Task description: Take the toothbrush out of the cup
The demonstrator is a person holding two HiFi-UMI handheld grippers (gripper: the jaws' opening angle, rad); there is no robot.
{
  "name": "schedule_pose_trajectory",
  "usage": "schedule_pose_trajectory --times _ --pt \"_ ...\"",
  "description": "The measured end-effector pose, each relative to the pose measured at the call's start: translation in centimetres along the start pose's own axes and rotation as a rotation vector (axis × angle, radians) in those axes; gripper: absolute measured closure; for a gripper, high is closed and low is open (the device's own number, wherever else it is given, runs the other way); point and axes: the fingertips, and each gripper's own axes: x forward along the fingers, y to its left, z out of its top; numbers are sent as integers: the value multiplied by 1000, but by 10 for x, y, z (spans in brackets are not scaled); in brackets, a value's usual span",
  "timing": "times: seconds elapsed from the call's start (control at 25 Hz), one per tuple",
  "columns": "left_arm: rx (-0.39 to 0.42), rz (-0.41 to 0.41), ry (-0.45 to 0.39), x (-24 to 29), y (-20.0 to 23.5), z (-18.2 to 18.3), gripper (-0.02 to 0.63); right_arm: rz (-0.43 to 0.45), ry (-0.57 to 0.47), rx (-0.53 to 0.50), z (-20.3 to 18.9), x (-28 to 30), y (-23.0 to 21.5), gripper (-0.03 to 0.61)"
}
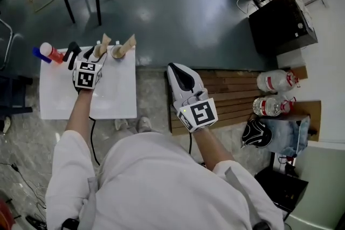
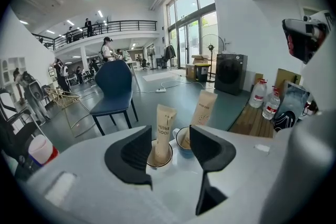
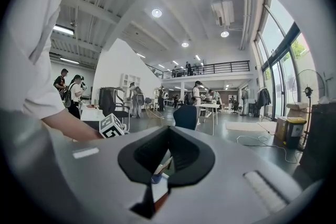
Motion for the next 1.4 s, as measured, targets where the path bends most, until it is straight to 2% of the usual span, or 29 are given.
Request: schedule_pose_trajectory --times 0.72,1.4 --pt "-6 -10 128 57 15 -32 382 -103 45 3 -11 -16 -27 575" --pt "16 0 207 94 24 -49 387 -183 91 10 -26 -31 -51 575"
